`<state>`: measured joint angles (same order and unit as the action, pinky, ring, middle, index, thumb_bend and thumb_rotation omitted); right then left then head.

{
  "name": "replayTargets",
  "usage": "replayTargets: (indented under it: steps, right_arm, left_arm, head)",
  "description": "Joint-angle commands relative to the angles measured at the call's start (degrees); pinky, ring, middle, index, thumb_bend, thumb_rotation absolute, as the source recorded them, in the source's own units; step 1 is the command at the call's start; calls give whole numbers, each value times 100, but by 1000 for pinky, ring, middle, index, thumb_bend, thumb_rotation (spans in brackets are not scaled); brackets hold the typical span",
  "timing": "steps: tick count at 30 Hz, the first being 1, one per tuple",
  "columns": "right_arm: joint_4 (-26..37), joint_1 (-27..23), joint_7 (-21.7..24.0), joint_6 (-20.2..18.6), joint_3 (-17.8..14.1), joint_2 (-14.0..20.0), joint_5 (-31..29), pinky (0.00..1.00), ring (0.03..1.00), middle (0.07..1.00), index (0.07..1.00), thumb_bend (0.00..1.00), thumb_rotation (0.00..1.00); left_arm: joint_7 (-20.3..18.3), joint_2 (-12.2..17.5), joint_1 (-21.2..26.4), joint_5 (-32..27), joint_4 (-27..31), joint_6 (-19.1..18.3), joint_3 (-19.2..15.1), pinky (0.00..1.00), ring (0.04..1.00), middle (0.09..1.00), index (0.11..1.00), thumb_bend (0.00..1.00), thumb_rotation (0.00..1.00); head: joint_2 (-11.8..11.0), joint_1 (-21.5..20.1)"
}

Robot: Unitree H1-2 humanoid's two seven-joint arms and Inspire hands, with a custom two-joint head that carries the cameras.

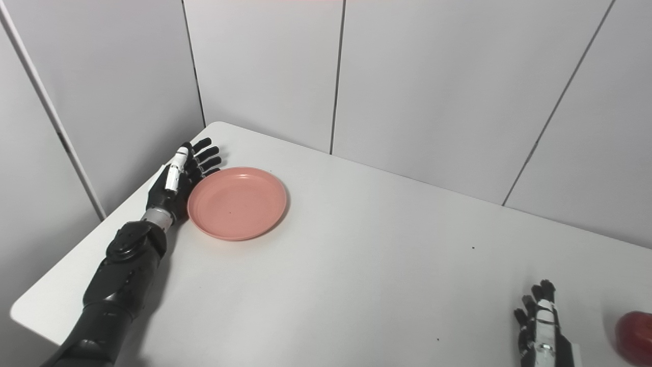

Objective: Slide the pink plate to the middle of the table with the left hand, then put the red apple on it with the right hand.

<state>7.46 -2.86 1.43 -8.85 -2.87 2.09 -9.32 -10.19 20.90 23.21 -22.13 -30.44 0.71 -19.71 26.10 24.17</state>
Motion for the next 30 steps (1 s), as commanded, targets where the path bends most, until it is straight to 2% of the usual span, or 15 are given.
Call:
replayTargets:
  steps: [1,17,30]
  right_arm:
    - [238,-93,-21,-36,-10,-3,44,1000,994,996,1000,44,1000]
    - [139,-88,54,110,-9,7,-45,1000,999,1000,1000,60,1000]
    - [200,-69,-13,82,-2,-64,36,1000,994,995,997,75,1000]
  left_arm:
    - [55,-63,-44,-1,61,-277,52,840,850,854,830,320,1000]
    - [106,-328,-13,53,516,-580,251,867,861,856,836,291,1000]
    - [189,-594,131,116,494,-683,518,888,881,877,858,287,1000]
  head:
    - [7,-3]
    - [39,-56]
    - [91,-130]
